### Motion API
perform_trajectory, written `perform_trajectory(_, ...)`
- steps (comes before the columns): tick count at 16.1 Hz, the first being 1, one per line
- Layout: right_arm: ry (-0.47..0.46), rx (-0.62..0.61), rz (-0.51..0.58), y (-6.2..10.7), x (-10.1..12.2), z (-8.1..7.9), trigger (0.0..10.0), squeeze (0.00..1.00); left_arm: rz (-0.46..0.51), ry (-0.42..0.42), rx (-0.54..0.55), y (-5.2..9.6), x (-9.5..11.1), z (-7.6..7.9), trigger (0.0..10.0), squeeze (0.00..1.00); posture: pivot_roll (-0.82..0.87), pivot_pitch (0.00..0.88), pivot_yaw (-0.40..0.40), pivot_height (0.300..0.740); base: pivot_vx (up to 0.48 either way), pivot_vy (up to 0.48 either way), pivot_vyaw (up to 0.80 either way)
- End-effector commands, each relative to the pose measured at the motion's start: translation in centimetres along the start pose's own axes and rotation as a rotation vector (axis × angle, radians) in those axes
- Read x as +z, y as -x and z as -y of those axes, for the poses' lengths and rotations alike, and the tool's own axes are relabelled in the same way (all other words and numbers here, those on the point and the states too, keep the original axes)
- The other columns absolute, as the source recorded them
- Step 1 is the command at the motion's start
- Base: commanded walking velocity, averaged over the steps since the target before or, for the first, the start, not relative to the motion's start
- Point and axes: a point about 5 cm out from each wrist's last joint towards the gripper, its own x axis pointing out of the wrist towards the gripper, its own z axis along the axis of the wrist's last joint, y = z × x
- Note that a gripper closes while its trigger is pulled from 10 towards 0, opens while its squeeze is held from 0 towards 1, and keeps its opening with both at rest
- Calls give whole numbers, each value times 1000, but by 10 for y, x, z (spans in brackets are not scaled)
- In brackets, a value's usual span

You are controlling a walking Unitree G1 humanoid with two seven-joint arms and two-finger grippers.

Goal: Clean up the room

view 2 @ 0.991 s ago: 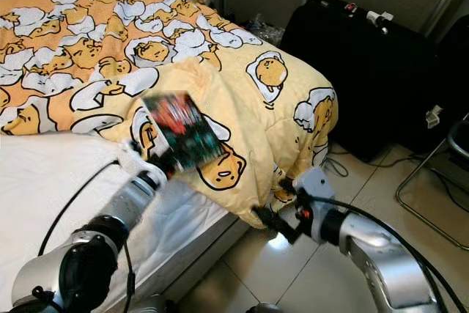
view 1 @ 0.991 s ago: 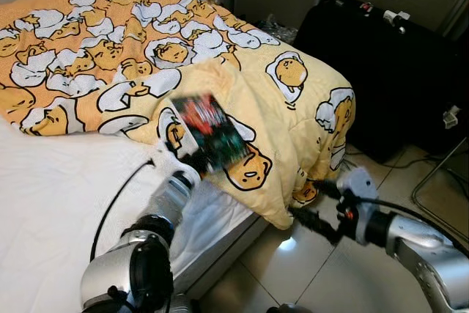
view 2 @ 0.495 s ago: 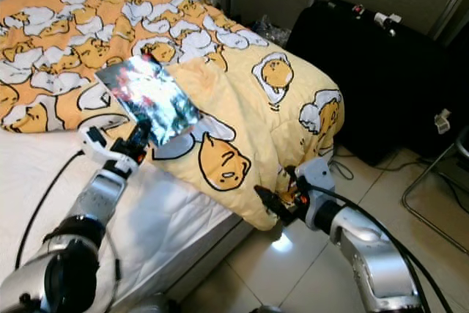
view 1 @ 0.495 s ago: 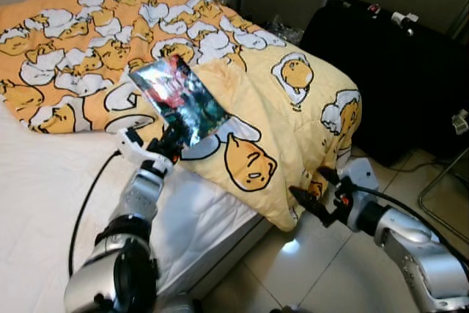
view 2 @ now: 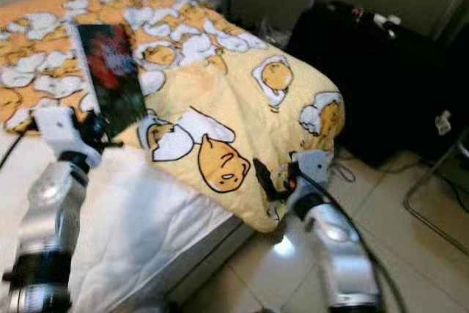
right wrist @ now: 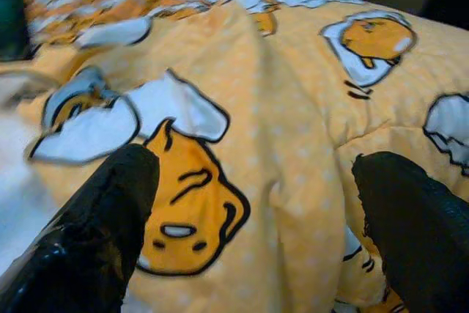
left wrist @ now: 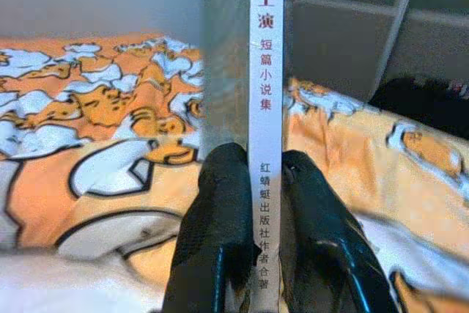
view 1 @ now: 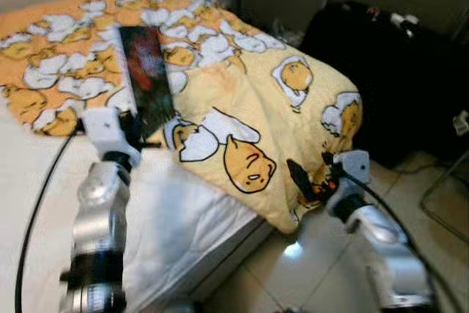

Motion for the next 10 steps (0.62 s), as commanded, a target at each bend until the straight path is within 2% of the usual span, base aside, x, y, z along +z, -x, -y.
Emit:
perform_trajectory(1,19,-50,5,0,0,5,10000,0,29,-76,-33,1,11,9,10000,0,-21,0,17,740,0,0,0)
perform_trajectory(2,31,-36,-7,-1,-4,1,10000,0,11,-111,-35,7,8,12,10000,0,-2,0,7,740,0,0,800)
perform_trajectory(4,64,5,-30,-1,-9,-5,10000,0,-20,-115,-33,14,3,12,10000,0,9,0,0,740,0,0,800)
perform_trajectory(5,53,5,-33,-2,-11,-6,10000,0,-31,-155,-46,17,1,13,10000,0,15,0,-1,740,0,0,800)
perform_trajectory(6,45,-10,-38,-3,-13,-4,10000,0,-57,-180,-48,23,-3,13,10000,0,13,0,3,740,0,0,800)
perform_trajectory(8,18,-56,-58,0,-18,0,10000,0,-101,-175,-13,26,-10,11,10000,0,3,0,14,740,0,0,800)
perform_trajectory(9,7,-63,-55,2,-19,-1,10000,0,-124,-224,-20,28,-15,11,10000,0,-10,0,18,740,0,0,800)
perform_trajectory(10,5,-80,-45,2,-19,0,10000,0,-132,-236,-18,28,-18,11,10000,0,-19,0,21,740,0,0,800)
